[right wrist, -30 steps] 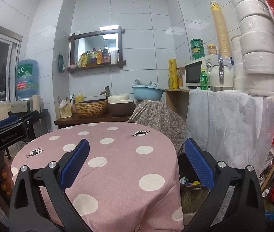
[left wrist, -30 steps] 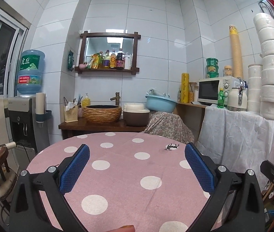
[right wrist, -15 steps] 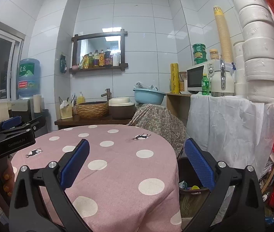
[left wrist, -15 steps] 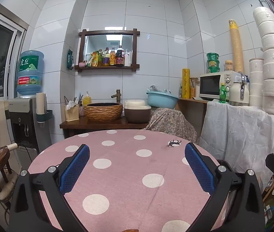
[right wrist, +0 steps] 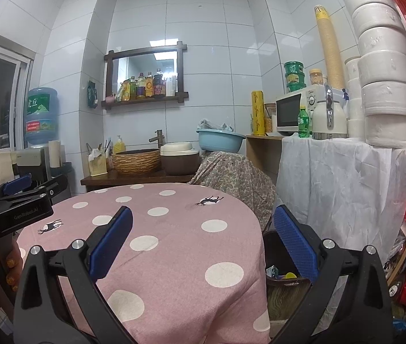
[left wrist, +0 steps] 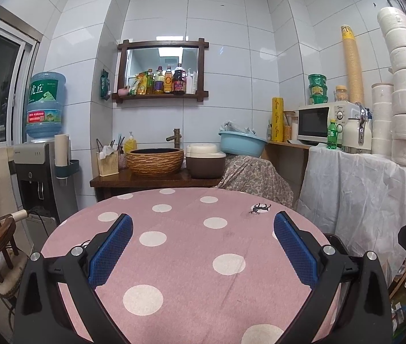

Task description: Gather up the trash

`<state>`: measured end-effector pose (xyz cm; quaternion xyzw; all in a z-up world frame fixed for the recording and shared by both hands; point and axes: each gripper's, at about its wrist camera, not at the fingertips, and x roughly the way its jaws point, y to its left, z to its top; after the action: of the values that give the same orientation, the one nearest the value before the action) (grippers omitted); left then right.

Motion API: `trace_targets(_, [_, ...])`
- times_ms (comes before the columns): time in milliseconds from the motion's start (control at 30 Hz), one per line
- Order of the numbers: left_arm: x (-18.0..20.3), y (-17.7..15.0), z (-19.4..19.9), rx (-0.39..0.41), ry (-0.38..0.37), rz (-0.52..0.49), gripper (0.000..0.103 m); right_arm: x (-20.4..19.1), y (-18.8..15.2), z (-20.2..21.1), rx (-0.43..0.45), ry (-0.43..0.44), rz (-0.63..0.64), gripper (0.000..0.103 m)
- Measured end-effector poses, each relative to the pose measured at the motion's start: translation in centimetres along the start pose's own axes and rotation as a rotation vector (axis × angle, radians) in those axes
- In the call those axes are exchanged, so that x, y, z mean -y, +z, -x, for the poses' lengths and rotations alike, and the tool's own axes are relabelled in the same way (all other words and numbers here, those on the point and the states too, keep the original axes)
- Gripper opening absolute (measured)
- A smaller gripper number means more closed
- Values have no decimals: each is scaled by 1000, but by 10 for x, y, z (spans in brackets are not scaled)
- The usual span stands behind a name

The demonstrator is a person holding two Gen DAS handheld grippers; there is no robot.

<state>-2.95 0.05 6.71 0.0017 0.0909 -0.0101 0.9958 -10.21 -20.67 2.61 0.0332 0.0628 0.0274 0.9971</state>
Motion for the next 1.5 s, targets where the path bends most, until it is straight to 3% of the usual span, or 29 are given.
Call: trace_targets(1500, [1,-5,-9,-61,-1,35,98,-2,-4,-6,-27,3,-11,97])
